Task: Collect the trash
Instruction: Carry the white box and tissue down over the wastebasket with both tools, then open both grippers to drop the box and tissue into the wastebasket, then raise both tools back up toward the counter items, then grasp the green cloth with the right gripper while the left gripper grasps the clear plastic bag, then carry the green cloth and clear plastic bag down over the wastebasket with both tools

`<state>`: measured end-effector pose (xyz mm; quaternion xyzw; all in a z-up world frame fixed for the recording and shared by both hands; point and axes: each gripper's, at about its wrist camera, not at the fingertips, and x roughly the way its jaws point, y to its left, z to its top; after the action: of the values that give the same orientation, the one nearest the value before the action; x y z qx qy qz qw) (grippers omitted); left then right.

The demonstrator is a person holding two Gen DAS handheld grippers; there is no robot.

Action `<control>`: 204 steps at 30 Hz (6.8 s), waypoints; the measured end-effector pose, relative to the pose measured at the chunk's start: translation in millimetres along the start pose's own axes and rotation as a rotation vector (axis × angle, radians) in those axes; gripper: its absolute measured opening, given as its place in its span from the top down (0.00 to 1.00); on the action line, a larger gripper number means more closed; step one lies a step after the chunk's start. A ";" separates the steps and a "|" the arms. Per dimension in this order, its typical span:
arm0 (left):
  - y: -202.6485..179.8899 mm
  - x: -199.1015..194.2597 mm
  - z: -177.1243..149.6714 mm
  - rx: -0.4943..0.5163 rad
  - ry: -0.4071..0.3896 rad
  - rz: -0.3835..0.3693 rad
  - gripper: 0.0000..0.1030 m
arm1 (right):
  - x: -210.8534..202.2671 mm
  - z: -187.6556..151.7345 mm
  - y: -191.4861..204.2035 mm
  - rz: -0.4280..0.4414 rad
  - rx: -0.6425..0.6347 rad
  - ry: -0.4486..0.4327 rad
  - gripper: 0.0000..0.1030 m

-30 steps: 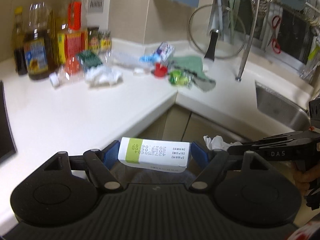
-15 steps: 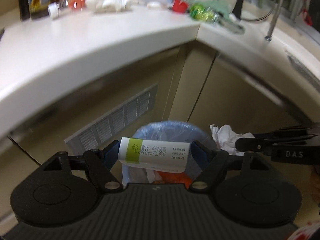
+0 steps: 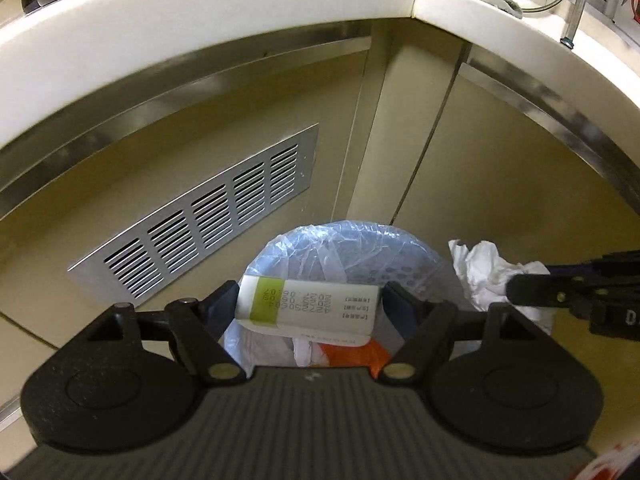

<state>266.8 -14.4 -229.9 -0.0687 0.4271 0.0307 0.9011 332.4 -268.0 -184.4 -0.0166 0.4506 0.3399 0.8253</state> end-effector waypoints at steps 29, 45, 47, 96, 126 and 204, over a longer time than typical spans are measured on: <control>24.0 -29.4 -19.3 -0.069 0.054 0.002 0.24 | 21.0 2.2 22.0 0.114 -0.014 0.009 0.82; 29.0 -50.3 -18.5 -0.071 0.047 0.012 0.24 | 18.5 0.9 33.9 0.060 -0.060 0.033 0.38; 27.3 -54.3 -18.8 -0.068 0.049 0.007 0.24 | 16.5 -2.7 30.7 0.038 -0.065 0.048 0.38; -23.2 -162.7 33.5 -0.039 -0.168 0.083 0.33 | -103.2 42.7 8.5 0.146 -0.132 -0.177 0.38; 55.3 -86.7 232.2 0.086 -0.320 0.091 0.33 | -44.5 271.1 -98.7 -0.081 0.072 -0.433 0.38; 21.1 -153.3 144.8 -0.002 -0.294 -0.006 0.88 | -219.7 191.4 -8.1 0.345 0.003 -0.663 0.93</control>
<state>278.2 28.7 -22.8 -0.0659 0.2903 0.0382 0.9539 397.6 -330.4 92.9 0.1718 0.1558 0.4600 0.8571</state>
